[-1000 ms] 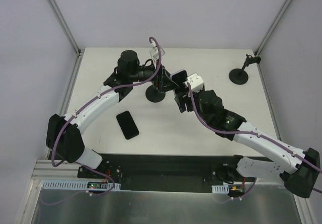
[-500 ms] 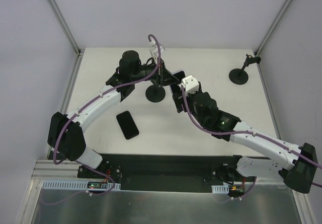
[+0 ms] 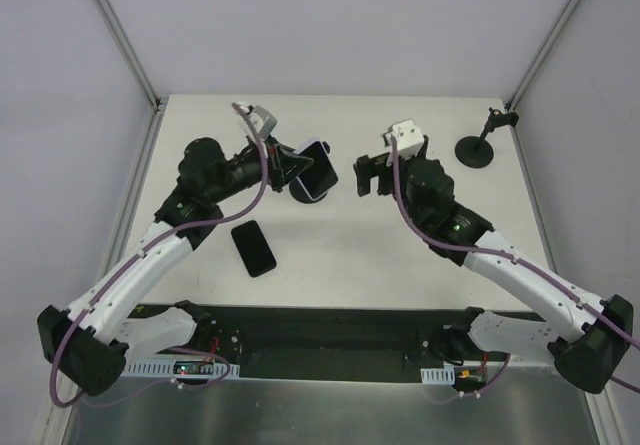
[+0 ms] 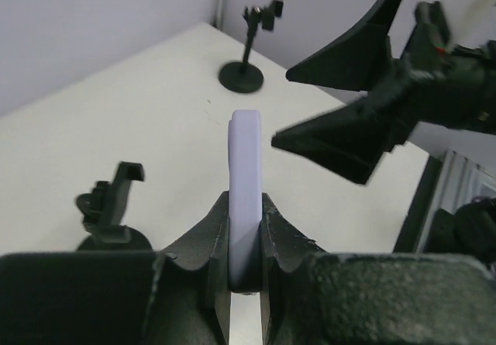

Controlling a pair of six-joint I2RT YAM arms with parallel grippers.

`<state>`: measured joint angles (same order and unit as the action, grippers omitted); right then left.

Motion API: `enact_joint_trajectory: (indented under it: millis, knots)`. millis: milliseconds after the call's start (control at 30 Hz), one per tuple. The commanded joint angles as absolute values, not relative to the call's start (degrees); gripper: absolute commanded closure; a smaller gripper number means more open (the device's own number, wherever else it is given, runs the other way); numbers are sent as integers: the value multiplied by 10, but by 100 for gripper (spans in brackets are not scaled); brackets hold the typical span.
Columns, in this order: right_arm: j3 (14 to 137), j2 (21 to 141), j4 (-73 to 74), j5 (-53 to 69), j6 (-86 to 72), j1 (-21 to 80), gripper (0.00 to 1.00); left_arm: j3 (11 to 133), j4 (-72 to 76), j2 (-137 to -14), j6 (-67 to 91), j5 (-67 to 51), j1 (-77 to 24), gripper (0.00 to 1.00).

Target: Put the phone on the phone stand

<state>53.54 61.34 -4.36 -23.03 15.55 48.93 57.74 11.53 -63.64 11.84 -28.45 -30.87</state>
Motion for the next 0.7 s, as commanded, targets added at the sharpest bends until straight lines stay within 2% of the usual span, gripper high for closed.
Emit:
enact_joint_trajectory:
  millis: [0,133,267,367,400,567,667]
  knots:
    - [626,660,-93,-187,72,391,4,570,173,-538,76,-184,-304,100]
    - [707,727,-78,-151,62,338,4,611,140,-554,31,-184,-303,100]
    - [657,769,-165,-85,85,319,3,808,40,-635,-53,-186,-301,100]
    - [635,788,-184,28,125,305,12,831,34,-676,-56,-210,-301,100]
    - [634,794,-185,79,138,302,19,829,33,-687,-49,-209,-301,100]
    - [645,839,-194,186,149,301,40,788,27,-691,-42,-215,-301,100]
    - [671,880,-193,246,144,300,48,776,25,-679,-54,-189,-300,100]
